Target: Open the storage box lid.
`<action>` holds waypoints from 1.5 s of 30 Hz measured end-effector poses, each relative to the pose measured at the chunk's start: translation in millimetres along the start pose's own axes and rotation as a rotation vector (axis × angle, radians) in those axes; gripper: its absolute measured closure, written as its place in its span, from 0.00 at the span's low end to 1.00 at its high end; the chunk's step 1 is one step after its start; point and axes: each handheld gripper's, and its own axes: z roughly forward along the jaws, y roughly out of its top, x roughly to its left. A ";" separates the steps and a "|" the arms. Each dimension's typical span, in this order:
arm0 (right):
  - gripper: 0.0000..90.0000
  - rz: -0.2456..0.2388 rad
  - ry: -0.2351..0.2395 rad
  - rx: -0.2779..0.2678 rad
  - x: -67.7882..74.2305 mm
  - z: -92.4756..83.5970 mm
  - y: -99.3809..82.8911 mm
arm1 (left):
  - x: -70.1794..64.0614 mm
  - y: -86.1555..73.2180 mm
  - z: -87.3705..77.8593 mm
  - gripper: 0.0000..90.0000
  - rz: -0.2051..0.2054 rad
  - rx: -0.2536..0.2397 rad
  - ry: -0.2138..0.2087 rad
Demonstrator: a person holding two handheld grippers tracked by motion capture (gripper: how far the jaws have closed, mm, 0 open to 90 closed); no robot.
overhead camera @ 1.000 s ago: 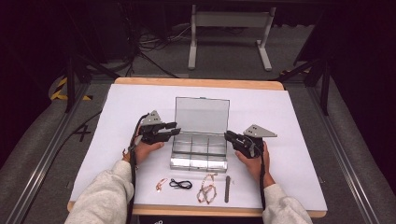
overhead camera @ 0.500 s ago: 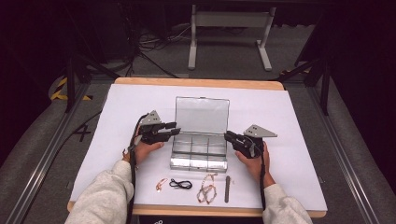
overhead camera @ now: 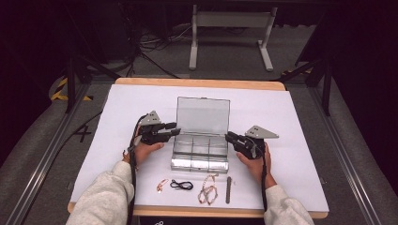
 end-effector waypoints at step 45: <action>0.84 -0.157 -0.051 0.048 9.5 -35.9 2.9 | -25.4 3.8 -33.5 0.56 0.161 0.048 0.063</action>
